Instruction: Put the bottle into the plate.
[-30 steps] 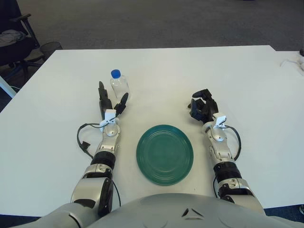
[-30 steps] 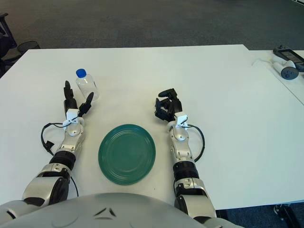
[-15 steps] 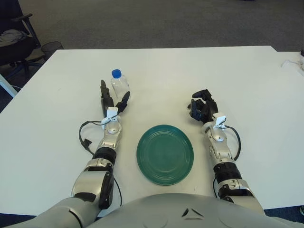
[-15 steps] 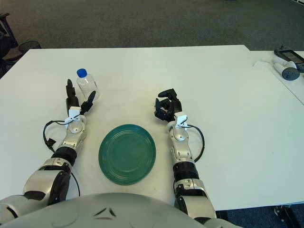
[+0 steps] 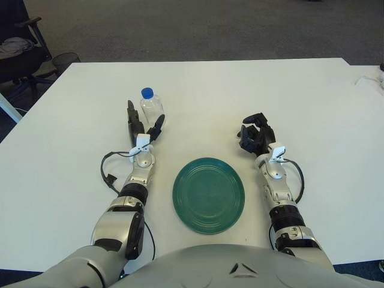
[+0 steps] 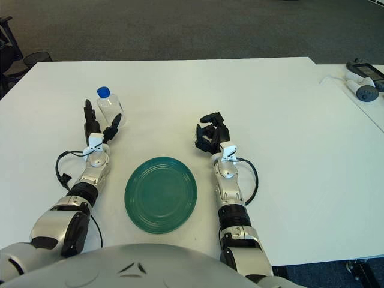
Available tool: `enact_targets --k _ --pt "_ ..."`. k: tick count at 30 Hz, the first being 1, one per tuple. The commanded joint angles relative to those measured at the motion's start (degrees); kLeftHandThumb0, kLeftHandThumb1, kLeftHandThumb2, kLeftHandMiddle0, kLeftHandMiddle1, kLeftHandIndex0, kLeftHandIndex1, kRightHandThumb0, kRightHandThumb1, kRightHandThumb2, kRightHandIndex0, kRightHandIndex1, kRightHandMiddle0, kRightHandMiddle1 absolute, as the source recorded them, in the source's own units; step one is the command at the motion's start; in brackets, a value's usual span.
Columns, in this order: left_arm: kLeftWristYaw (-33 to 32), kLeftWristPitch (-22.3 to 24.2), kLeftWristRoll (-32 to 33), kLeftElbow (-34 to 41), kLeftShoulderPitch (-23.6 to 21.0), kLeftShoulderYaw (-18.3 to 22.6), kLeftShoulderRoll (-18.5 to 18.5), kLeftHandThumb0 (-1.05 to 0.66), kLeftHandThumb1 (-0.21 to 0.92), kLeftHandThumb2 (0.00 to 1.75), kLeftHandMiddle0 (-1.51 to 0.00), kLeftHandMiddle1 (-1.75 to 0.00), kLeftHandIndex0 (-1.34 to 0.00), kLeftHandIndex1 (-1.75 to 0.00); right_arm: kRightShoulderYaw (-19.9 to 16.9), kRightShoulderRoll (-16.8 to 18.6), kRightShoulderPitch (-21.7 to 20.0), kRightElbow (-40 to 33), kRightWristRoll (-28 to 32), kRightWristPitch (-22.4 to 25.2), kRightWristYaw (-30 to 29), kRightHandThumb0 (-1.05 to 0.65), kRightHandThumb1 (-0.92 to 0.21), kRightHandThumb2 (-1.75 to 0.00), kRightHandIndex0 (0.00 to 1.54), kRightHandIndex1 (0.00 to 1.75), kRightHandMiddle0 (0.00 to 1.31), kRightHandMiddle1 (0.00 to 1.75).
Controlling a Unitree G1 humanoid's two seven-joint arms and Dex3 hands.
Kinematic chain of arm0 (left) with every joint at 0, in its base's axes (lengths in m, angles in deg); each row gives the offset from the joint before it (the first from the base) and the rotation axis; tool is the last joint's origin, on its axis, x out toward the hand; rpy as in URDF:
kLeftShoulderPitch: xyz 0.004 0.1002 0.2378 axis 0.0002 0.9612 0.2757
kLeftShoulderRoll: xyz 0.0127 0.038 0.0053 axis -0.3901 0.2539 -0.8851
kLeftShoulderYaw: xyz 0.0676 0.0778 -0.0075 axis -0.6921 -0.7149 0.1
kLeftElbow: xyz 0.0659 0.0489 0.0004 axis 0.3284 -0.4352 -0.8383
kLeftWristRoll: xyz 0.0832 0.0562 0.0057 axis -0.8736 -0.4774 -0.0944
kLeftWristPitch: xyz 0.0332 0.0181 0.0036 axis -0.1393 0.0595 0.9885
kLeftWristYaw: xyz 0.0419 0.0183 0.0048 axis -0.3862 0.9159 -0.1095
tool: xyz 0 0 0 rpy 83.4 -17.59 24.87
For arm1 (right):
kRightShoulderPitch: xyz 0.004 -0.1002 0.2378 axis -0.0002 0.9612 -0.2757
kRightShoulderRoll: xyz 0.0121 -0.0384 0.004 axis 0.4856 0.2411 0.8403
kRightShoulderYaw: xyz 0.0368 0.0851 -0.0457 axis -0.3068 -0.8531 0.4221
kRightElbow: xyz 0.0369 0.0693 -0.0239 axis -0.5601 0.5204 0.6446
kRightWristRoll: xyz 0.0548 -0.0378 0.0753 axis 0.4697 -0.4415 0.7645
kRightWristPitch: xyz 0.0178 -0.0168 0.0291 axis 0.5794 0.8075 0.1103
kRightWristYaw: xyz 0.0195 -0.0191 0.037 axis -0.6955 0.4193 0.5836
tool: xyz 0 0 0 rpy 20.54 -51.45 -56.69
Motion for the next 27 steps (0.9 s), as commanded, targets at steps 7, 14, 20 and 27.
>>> enact_targets --k 7,14,20,27 --pt "1.43 2.05 0.03 -4.73 -1.8 -0.8 -1.4 -1.05 0.92 0.15 -0.01 0.0 0.0 0.0 0.09 0.52 1.63 1.01 0.76 2.62 0.4 -0.01 -0.5 -1.08 0.51 1.65 0.26 1.74" --pt "3.02 3.0 0.41 -9.09 -6.02 -0.81 -2.83 -1.05 0.92 0.13 -0.07 -0.06 -0.02 -0.05 0.17 0.86 2.02 0.53 0.88 2.65 0.28 -0.01 -0.5 -1.08 0.51 1.66 0.26 1.74" --pt "2.53 4.08 -0.41 -11.64 -8.63 -1.52 -3.4 -1.05 0.92 0.1 -0.01 -0.33 0.0 -0.34 0.28 1.18 2.42 0.12 0.64 2.59 -0.08 -0.01 -0.5 -1.08 0.51 1.66 0.26 1.74" --pt "2.26 4.42 -1.08 -12.51 -10.33 -2.79 -3.4 -1.05 0.91 0.08 0.0 -0.42 0.0 -0.47 0.33 1.42 2.74 -0.38 0.65 3.08 -0.05 -0.01 -0.5 -1.08 0.51 1.66 0.26 1.73"
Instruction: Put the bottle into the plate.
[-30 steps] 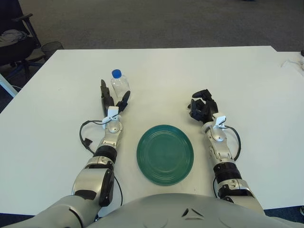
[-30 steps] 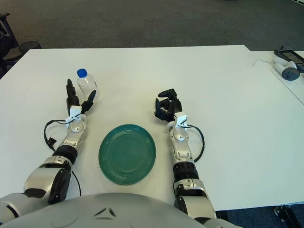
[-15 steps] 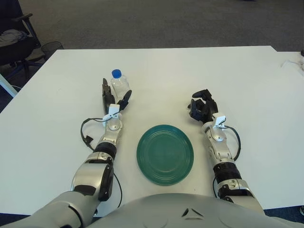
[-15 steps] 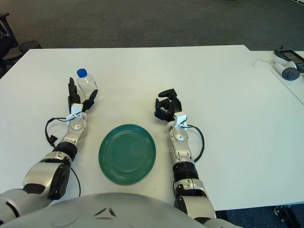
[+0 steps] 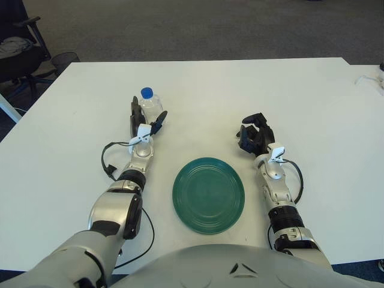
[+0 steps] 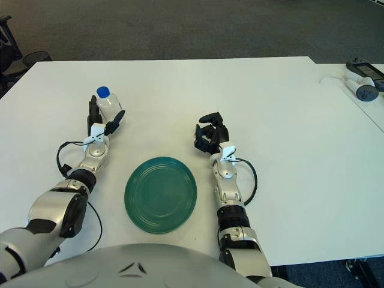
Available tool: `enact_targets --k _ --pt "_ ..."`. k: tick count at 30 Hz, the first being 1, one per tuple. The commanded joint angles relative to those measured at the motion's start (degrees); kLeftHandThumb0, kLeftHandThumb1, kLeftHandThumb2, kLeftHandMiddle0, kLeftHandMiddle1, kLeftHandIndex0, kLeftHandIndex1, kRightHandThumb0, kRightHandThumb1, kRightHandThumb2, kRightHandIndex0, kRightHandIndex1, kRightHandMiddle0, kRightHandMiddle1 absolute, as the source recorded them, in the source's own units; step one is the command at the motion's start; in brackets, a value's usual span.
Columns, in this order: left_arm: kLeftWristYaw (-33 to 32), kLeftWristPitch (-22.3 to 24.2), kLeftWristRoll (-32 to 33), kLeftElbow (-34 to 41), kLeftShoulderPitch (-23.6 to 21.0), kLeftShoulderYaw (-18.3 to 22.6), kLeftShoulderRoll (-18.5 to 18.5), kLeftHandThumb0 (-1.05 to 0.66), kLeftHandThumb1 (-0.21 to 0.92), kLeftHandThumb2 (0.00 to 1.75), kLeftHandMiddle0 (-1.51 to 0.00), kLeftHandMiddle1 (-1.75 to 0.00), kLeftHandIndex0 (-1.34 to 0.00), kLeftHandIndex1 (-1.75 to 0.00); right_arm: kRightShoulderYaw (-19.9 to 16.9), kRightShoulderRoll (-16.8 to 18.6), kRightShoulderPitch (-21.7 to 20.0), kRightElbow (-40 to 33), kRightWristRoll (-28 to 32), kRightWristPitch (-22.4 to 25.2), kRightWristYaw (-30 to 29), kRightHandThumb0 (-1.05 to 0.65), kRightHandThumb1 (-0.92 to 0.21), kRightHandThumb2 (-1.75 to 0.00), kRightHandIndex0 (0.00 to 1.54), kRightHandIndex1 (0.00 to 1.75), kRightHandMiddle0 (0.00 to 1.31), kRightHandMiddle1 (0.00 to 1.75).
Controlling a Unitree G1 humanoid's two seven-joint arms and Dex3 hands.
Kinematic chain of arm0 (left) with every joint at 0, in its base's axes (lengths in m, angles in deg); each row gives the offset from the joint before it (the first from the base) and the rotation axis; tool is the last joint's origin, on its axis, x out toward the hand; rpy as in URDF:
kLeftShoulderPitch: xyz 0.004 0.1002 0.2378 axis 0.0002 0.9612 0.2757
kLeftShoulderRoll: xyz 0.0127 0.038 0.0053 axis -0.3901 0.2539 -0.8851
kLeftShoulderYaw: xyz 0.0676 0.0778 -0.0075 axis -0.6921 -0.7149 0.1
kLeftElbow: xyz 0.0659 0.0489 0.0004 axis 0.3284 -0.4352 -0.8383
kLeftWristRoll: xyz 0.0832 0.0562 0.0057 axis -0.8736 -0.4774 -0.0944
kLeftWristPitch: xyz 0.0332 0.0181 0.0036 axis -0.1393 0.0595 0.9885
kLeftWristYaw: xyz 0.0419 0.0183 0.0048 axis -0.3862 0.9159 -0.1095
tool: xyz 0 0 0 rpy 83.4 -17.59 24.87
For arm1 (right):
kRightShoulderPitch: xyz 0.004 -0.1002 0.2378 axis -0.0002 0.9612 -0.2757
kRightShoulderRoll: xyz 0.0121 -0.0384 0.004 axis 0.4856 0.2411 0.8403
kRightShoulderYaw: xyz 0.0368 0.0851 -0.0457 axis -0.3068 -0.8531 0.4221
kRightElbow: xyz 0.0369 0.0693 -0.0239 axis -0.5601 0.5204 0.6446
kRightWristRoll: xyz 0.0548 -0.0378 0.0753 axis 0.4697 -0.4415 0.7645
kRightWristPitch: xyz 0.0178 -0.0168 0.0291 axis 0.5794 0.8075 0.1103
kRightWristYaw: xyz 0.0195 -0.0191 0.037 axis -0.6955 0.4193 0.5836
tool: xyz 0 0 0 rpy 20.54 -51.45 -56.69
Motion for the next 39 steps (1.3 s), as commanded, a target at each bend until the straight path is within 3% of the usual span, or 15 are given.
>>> enact_targets --k 1,10,23,32,39 --pt "0.01 1.07 -0.74 -1.16 -1.55 -0.83 -0.13 -1.05 0.91 0.08 0.0 -0.43 0.0 -0.47 0.1 0.55 2.03 0.95 0.48 2.55 0.02 -0.01 -0.5 -1.08 0.51 1.66 0.27 1.73" --pt "0.19 2.23 -0.43 -1.95 -3.24 -1.27 0.02 -1.05 0.92 0.08 0.0 -0.51 0.0 -0.55 0.0 0.89 2.54 0.3 1.12 2.85 0.87 -0.01 -0.5 -1.08 0.5 1.66 0.28 1.73" --pt "1.15 3.82 0.35 -2.7 -5.31 -1.26 0.58 -1.05 0.92 0.09 0.0 -0.46 0.0 -0.55 -0.23 1.28 3.03 -0.25 1.46 3.16 0.95 -0.01 -0.5 -1.08 0.5 1.67 0.28 1.73" --pt "1.16 5.48 -0.1 -2.62 -6.05 -1.96 0.8 -1.05 0.92 0.21 0.0 -0.38 0.0 -0.36 -0.22 1.24 3.1 -0.51 1.69 3.66 1.1 -0.01 -0.5 -1.08 0.5 1.67 0.28 1.73" --pt "0.36 5.84 -0.44 -2.78 -6.52 -2.5 1.11 -1.05 0.92 0.25 0.0 -0.51 0.0 -0.5 -0.19 1.16 3.34 -0.73 1.83 3.7 1.36 -0.01 -0.51 -1.07 0.48 1.67 0.27 1.74"
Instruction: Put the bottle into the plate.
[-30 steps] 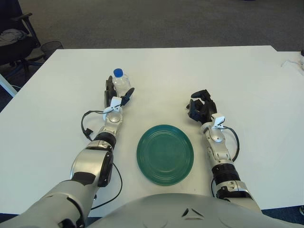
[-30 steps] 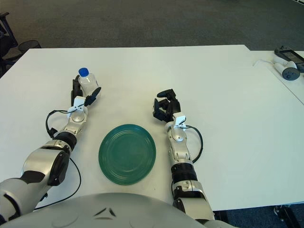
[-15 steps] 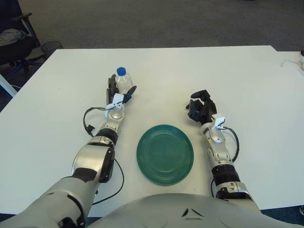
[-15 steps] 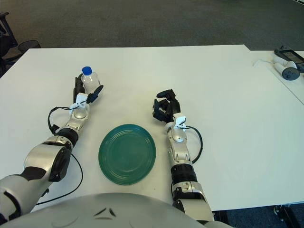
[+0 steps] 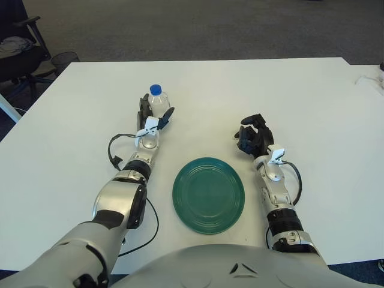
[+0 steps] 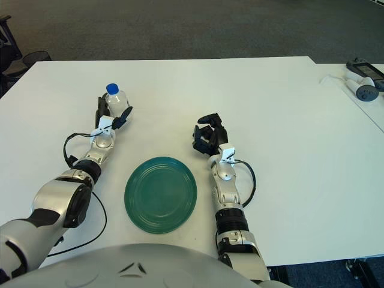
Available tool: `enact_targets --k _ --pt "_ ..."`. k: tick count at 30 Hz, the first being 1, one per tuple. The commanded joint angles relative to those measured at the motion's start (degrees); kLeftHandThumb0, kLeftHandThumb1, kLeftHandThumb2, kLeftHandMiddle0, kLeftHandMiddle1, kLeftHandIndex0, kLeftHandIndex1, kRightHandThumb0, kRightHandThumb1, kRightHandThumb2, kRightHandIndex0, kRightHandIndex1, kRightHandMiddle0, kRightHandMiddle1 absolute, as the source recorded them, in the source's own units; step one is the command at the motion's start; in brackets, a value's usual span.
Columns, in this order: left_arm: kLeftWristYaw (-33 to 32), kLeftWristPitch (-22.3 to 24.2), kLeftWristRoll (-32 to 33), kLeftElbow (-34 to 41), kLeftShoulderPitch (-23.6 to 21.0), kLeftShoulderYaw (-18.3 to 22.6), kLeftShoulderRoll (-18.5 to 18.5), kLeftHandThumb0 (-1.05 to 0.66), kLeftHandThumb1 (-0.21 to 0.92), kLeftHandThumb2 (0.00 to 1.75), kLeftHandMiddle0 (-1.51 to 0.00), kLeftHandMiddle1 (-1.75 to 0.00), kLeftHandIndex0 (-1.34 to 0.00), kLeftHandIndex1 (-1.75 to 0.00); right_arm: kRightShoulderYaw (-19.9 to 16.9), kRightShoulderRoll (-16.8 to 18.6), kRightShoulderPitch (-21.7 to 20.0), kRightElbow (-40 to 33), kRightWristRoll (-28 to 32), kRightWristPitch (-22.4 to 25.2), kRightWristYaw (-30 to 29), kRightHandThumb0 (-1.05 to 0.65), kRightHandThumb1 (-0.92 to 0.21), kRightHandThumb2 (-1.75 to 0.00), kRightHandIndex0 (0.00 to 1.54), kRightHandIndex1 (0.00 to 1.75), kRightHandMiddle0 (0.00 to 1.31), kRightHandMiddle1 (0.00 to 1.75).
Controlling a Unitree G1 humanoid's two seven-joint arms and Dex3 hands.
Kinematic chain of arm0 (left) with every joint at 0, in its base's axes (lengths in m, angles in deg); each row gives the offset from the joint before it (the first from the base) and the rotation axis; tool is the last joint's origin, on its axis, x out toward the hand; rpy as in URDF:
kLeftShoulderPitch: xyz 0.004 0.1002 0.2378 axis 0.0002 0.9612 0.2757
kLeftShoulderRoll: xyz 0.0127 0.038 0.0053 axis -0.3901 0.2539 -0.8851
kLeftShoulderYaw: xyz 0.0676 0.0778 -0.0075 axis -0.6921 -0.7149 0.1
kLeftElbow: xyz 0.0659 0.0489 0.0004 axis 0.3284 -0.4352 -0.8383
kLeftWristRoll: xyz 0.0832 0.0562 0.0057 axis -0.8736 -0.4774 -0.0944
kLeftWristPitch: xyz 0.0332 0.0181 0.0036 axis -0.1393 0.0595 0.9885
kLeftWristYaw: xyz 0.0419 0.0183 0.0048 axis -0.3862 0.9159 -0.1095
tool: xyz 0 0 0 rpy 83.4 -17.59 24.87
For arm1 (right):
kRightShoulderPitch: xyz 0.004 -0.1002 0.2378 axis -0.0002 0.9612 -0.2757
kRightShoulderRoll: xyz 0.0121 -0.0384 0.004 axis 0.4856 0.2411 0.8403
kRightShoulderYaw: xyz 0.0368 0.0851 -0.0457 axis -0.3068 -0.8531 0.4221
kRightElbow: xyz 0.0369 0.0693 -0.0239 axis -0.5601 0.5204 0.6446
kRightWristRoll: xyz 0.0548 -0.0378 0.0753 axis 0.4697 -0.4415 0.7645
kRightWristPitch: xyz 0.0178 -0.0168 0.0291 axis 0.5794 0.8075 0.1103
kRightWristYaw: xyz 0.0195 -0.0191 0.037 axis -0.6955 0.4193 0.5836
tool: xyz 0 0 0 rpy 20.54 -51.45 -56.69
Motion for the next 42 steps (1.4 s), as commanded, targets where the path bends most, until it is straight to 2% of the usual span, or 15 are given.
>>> enact_targets --k 1,3,7,10,12,13,14,16,17,18,19,22,26,34,42 --pt "-0.59 0.75 -0.66 -0.43 -2.0 -0.41 0.0 -1.05 0.92 0.25 0.0 -0.53 0.0 -0.54 -0.14 0.22 1.92 1.52 0.6 2.67 0.1 -0.01 -0.51 -1.07 0.48 1.67 0.27 1.74" --pt "-0.94 0.7 -0.79 -0.51 -2.12 -0.57 0.03 -1.05 0.92 0.26 0.0 -0.56 0.0 -0.58 -0.15 0.25 1.92 1.53 0.61 2.64 0.07 -0.01 -0.51 -1.07 0.48 1.67 0.27 1.74" --pt "-1.24 0.39 -0.95 -0.75 -2.35 -0.85 0.02 -1.05 0.92 0.23 0.0 -0.74 0.0 -0.8 -0.15 0.3 1.9 1.59 0.57 2.57 -0.06 -0.01 -0.51 -1.07 0.49 1.66 0.27 1.75" --pt "-0.22 -0.22 -0.62 -0.96 -2.46 -0.69 -0.03 -1.04 0.92 0.19 -0.03 -1.0 0.0 -1.1 -0.14 0.27 1.88 1.66 0.56 2.68 -0.04 -0.01 -0.51 -1.07 0.49 1.66 0.27 1.74" --pt "0.42 -0.76 -0.35 -1.08 -2.51 -0.52 -0.01 -0.98 0.89 0.2 -0.13 -1.21 -0.02 -1.39 -0.16 0.19 1.85 1.71 0.57 2.78 0.02 -0.01 -0.51 -1.07 0.49 1.66 0.27 1.74" --pt "0.71 -1.7 -0.17 -1.09 -2.42 -0.38 0.04 -0.97 0.87 0.22 -0.15 -1.25 -0.02 -1.45 -0.18 0.13 1.81 1.75 0.55 2.89 0.01 -0.01 -0.51 -1.07 0.5 1.66 0.27 1.74" --pt "0.91 -2.39 -0.05 -1.1 -2.35 -0.26 0.07 -0.87 0.79 0.33 -0.34 -1.43 -0.21 -1.55 -0.19 0.09 1.79 1.77 0.53 2.98 0.0 -0.01 -0.51 -1.07 0.5 1.66 0.26 1.74" --pt "0.97 -3.94 0.07 -1.21 -2.27 -0.08 0.14 -0.76 0.67 0.54 -0.64 -1.62 -0.47 -1.67 -0.18 0.07 1.78 1.78 0.46 3.09 -0.09 -0.01 -0.51 -1.07 0.5 1.67 0.26 1.74" --pt "0.72 -4.62 0.14 -1.24 -2.25 0.03 0.24 -0.74 0.65 0.57 -0.7 -1.64 -0.53 -1.68 -0.18 0.08 1.77 1.79 0.43 3.1 -0.11 -0.01 -0.51 -1.07 0.5 1.67 0.26 1.74" --pt "0.55 -5.1 0.19 -1.29 -2.25 0.1 0.31 -0.69 0.61 0.65 -0.82 -1.68 -0.63 -1.71 -0.17 0.08 1.77 1.79 0.42 3.1 -0.13 -0.01 -0.51 -1.07 0.5 1.67 0.26 1.74" --pt "0.06 -5.66 0.35 -1.1 -2.32 0.24 0.68 -0.67 0.6 0.68 -0.86 -1.69 -0.67 -1.71 -0.16 0.1 1.78 1.79 0.36 3.04 -0.2 -0.01 -0.51 -1.07 0.5 1.67 0.26 1.74" --pt "-1.09 -7.23 1.82 0.23 -2.63 1.42 2.5 -0.51 0.5 0.93 -1.08 -1.73 -0.88 -1.74 -0.11 0.13 1.8 1.79 0.09 2.87 -0.5 -0.01 -0.51 -1.08 0.5 1.67 0.26 1.74" --pt "-0.06 -9.23 4.0 0.79 -2.68 3.33 3.45 -0.39 0.42 1.14 -1.2 -1.74 -1.01 -1.74 -0.11 0.04 1.59 2.05 0.11 2.82 -0.46 -0.01 -0.51 -1.08 0.5 1.67 0.26 1.74" --pt "4.01 -11.34 5.0 1.38 -2.47 3.78 2.78 -0.24 0.3 1.37 -1.3 -1.75 -1.12 -1.75 -0.04 -0.19 1.25 3.0 -0.07 1.95 -0.22 -0.01 -0.51 -1.07 0.5 1.66 0.26 1.74" --pt "4.9 -11.43 4.74 1.98 -2.41 3.57 2.71 -0.12 0.24 1.45 -1.32 -1.75 -1.12 -1.75 -0.13 -0.02 1.22 3.16 -0.03 1.64 -0.55 -0.01 -0.51 -1.08 0.5 1.66 0.26 1.74"
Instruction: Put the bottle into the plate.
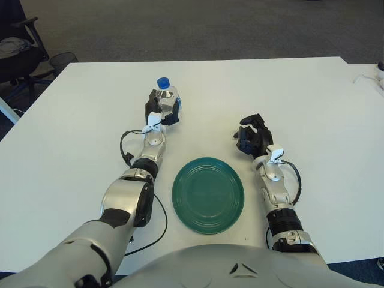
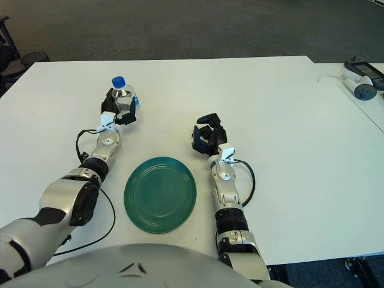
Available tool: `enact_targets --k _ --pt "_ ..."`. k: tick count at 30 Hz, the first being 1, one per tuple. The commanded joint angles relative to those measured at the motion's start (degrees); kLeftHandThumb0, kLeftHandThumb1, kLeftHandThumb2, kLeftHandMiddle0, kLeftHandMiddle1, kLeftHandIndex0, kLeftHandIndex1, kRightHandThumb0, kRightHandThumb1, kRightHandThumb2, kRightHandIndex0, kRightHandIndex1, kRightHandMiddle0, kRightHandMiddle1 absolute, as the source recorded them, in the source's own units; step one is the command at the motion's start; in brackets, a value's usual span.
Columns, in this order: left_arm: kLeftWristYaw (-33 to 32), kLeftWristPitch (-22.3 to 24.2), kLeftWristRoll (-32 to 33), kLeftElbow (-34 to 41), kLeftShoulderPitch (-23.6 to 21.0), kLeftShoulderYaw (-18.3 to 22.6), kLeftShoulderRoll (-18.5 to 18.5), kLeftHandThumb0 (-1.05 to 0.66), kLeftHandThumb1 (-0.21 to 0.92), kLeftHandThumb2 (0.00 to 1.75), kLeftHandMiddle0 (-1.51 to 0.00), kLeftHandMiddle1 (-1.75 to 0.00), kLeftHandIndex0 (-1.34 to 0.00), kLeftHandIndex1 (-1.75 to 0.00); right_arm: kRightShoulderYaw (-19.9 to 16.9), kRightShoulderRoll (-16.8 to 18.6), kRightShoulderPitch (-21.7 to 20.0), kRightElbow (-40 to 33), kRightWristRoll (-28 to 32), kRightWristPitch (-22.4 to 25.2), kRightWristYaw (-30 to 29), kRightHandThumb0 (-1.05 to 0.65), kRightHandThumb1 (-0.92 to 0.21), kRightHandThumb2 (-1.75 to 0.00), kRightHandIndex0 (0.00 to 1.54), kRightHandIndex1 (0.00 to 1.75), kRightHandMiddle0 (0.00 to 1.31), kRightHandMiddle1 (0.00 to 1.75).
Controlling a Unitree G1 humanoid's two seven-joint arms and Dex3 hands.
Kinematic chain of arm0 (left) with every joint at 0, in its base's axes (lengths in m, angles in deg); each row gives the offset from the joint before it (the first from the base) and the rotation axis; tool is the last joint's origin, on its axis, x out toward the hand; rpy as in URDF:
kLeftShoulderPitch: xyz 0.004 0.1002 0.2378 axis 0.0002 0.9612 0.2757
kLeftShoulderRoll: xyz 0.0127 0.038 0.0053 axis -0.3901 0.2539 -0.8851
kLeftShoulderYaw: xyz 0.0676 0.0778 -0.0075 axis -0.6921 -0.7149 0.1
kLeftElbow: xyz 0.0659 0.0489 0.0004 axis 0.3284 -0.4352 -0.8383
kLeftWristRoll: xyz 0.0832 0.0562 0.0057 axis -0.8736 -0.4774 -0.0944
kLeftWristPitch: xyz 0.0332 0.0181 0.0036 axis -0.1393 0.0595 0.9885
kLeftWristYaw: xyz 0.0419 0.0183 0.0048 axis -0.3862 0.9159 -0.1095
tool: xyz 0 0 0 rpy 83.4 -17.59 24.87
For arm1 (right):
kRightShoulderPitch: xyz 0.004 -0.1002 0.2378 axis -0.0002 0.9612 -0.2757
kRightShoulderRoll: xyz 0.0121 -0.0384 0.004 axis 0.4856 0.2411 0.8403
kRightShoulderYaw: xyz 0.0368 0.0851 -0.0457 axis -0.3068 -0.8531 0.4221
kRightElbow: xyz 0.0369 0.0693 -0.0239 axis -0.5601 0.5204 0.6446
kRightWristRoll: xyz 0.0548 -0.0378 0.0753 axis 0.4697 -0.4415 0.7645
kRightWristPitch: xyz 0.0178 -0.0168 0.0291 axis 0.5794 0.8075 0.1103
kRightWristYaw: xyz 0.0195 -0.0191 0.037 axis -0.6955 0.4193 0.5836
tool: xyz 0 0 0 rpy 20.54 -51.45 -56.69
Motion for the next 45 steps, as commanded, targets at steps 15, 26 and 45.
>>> enact_targets --k 15,26,45 --pt "1.14 -1.61 0.94 2.31 -0.88 1.11 -0.05 -0.08 0.23 1.47 -1.32 -1.75 -1.11 -1.75 -0.05 0.06 1.59 2.04 -0.24 2.52 -0.66 -0.01 -0.51 -1.07 0.49 1.65 0.28 1.74" --pt "4.1 -5.02 0.04 10.18 1.09 0.11 -1.15 -0.08 0.23 1.46 -1.32 -1.75 -1.11 -1.75 0.2 -0.17 1.76 1.81 -0.47 2.84 -0.74 -0.01 -0.51 -1.07 0.5 1.65 0.27 1.75" --pt "22.71 -10.9 -6.27 52.67 18.46 -12.71 -10.23 -0.15 0.26 1.42 -1.31 -1.75 -1.12 -1.75 0.21 -0.29 1.58 2.25 -0.65 2.36 -0.37 -0.01 -0.54 -1.03 0.48 1.64 0.26 1.75"
